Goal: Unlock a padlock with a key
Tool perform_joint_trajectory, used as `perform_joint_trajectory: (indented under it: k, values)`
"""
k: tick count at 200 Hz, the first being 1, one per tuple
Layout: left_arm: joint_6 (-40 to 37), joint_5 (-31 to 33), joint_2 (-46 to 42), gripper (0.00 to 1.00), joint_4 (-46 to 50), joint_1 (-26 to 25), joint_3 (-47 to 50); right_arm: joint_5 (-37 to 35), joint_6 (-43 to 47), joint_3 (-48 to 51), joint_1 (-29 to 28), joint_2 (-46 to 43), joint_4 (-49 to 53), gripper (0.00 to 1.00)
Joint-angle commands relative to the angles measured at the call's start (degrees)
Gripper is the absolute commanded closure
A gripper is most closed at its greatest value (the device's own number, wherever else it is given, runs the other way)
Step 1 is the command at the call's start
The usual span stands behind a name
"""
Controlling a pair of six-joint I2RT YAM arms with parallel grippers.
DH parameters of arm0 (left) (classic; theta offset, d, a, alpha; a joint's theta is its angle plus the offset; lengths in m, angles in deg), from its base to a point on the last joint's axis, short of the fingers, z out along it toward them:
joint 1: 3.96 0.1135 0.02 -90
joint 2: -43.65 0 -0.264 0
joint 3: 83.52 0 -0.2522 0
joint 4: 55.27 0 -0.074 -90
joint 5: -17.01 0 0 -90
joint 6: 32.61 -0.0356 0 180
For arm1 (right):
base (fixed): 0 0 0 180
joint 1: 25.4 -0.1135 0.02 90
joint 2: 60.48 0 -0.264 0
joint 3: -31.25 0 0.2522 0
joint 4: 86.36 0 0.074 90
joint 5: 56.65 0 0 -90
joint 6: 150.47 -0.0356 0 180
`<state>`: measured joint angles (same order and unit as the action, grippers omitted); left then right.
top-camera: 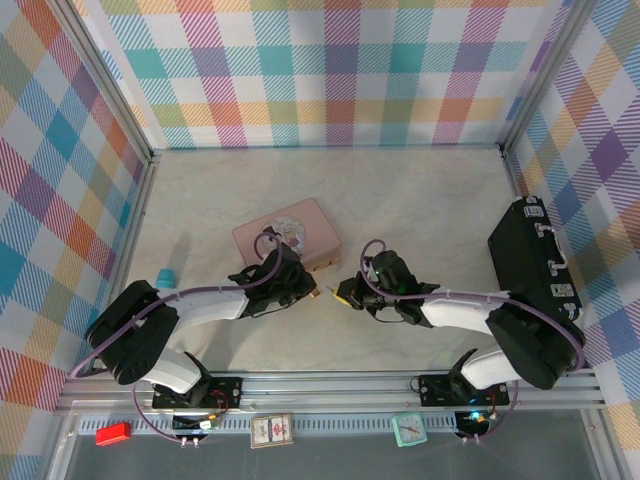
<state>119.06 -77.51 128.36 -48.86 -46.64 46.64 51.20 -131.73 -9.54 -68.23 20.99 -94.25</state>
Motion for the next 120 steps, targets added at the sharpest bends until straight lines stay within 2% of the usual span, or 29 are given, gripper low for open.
perform_joint_trajectory:
  k: [1,38,120]
  values:
    - [1.7,-4.2,3.8,1.00,-6.9,1.4,-0.6,2.8,-0.7,-1.5,0.3,3.0,-1.5,1.00]
    - [3.1,-5.4,7.9,1.00,-11.6,2.3,-1.2,4.6,-3.1,-1.7,1.1,6.4,-6.2,1.00]
    - [5.1,-5.2,8.0,1.00,-15.5,4.1,3.1,4.6,-5.9,0.1,3.0,8.3,-12.4,1.00]
